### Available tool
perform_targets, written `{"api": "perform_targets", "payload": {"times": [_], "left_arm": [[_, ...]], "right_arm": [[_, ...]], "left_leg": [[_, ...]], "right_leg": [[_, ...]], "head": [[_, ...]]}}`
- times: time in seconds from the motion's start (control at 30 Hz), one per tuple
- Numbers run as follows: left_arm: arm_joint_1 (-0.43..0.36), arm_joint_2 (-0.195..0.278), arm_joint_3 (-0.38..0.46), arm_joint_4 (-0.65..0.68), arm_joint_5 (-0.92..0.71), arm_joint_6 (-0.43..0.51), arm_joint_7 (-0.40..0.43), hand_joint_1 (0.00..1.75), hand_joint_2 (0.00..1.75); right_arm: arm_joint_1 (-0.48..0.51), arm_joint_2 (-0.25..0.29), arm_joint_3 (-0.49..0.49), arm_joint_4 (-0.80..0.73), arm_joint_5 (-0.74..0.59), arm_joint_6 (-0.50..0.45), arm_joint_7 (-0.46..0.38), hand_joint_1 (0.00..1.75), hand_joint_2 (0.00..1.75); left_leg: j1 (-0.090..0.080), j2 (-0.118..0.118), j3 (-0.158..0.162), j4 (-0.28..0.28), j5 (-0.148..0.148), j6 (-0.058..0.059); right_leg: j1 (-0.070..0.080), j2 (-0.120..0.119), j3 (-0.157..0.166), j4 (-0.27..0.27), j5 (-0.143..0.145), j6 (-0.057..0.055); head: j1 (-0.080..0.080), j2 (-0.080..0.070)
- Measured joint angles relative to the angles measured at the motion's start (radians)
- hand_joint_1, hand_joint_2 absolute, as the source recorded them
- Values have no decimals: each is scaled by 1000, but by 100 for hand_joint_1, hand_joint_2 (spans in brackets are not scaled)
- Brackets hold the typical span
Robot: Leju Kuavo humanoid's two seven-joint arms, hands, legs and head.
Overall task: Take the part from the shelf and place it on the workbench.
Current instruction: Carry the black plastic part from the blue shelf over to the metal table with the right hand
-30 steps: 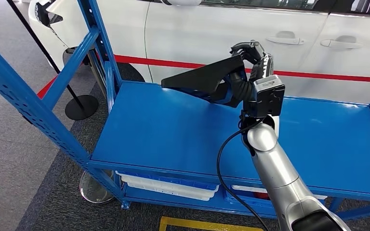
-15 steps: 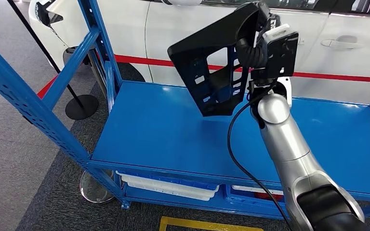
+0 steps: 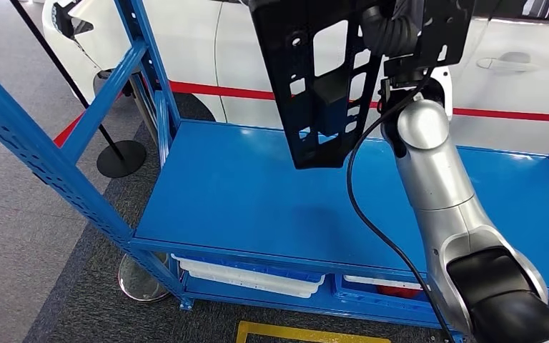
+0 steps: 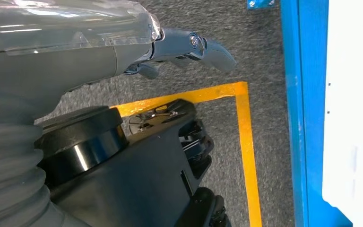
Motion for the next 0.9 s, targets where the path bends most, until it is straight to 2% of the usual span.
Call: {"api": "perform_targets", "payload": {"times": [0.4,0.9], "left_arm": [[0,-5,3,0,-5,25,-20,0,175],[-1,-6,8,0,10,67,-8,0,175]], "right_arm": [[13,0,1,4,23,-50,-8,175,175],[30,2,1,4,28,-59,-8,175,175]], "left_leg": [[0,0,0,0,0,0],[0,0,0,0,0,0]], "right_leg": [[0,0,0,0,0,0],[0,0,0,0,0,0]], "head": [[0,0],[0,0]]}}
